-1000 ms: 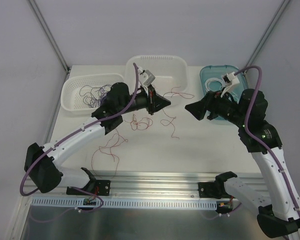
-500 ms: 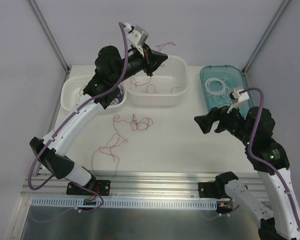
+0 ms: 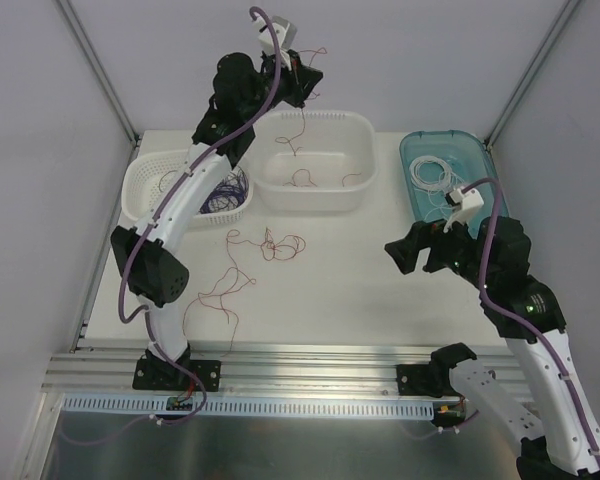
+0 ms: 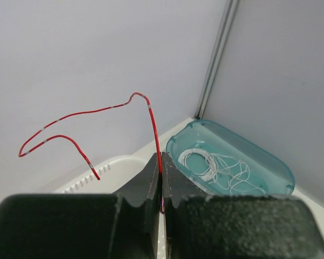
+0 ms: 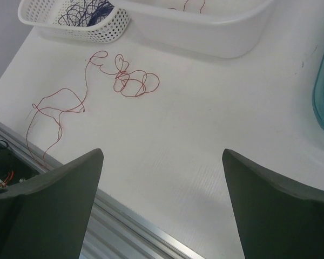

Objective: Untangle the cables

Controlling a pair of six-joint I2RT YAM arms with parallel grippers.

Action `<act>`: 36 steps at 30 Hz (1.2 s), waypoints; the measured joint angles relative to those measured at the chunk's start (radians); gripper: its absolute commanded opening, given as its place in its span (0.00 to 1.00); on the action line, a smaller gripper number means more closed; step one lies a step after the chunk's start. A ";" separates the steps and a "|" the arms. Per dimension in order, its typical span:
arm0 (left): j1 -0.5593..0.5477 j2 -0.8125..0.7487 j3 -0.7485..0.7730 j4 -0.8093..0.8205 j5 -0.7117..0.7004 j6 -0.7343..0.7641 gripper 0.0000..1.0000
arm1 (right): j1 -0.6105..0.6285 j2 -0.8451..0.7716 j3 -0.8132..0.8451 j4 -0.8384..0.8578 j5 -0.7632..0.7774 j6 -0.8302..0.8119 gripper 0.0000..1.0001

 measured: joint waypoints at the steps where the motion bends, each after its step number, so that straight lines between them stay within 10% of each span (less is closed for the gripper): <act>1: 0.001 0.027 -0.001 -0.001 -0.007 0.000 0.05 | 0.000 -0.001 -0.003 -0.001 0.000 0.000 0.97; 3: 0.002 0.065 -0.010 -0.002 -0.012 0.002 0.15 | 0.000 0.000 -0.010 -0.005 0.000 0.000 0.97; 7: 0.002 0.122 -0.090 -0.002 -0.017 -0.002 0.71 | 0.000 0.003 -0.022 -0.006 -0.003 0.002 0.97; 12: 0.002 0.122 -0.237 -0.031 -0.034 -0.027 0.97 | 0.000 0.032 -0.027 -0.003 -0.022 0.008 0.97; 21: 0.003 -0.198 -0.486 -0.114 -0.158 -0.056 0.99 | 0.029 0.215 -0.056 0.049 -0.068 0.021 0.99; 36: 0.007 -0.675 -1.157 -0.393 -0.334 -0.190 0.99 | 0.268 0.770 -0.008 0.348 0.030 0.188 0.73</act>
